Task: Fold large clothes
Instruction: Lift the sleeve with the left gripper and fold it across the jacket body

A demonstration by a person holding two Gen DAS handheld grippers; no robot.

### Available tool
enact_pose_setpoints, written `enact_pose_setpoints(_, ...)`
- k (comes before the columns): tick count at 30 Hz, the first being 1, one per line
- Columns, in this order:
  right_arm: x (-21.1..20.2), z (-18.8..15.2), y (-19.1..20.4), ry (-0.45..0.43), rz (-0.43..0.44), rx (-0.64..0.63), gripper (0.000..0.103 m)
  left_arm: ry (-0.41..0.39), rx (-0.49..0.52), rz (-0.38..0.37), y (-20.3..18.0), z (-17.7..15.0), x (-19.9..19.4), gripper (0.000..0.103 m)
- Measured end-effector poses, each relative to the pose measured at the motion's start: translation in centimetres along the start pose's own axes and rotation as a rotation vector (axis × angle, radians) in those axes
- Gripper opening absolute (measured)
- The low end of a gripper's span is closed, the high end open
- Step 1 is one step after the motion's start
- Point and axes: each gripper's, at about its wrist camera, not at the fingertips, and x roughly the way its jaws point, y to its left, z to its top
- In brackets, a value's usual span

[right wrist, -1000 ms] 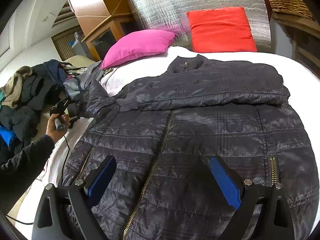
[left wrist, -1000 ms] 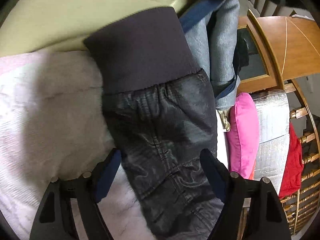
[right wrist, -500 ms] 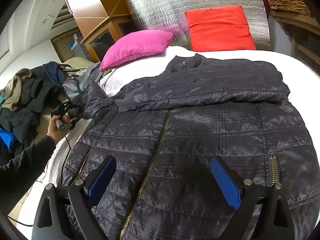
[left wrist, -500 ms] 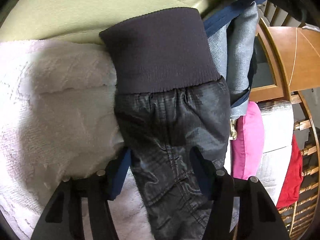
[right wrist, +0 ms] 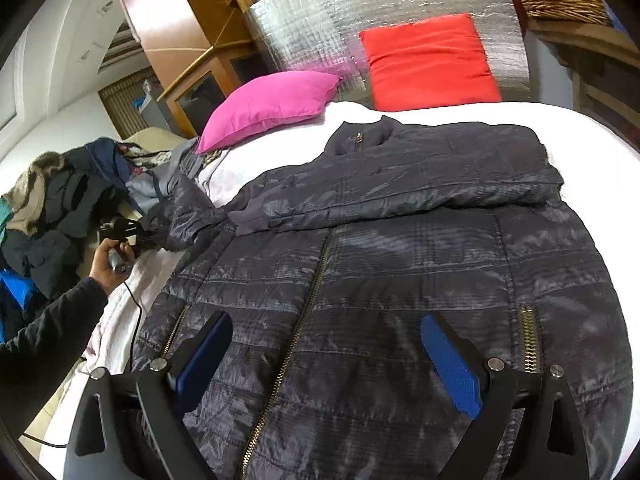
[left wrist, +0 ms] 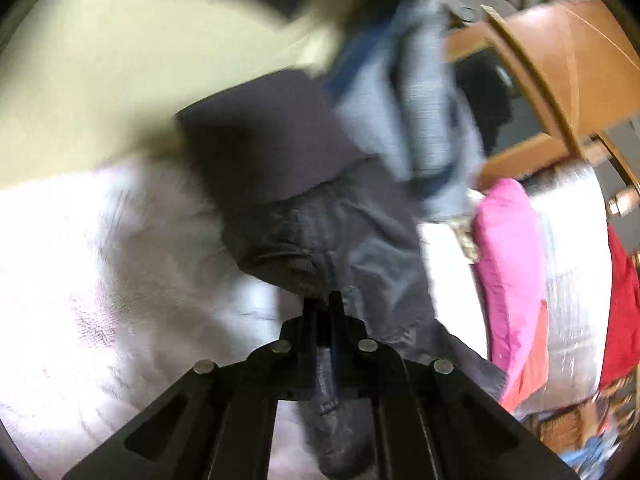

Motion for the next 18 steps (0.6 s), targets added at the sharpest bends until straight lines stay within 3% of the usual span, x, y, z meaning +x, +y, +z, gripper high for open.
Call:
enact_pose_setpoints(10, -3.5, -0.2, -2.3, -0.056, 0.013, 0.063, 0.097, -0.158, 0.347, -0.077, -14.5, -3.2, -8.9, 0.004)
enact_pose_setpoints(18, -6.9, -0.3, -5.7, -0.116, 0.010, 0.133, 0.097, -0.176, 0.593, -0.185, -24.7, -11.7, -12.9, 0.004)
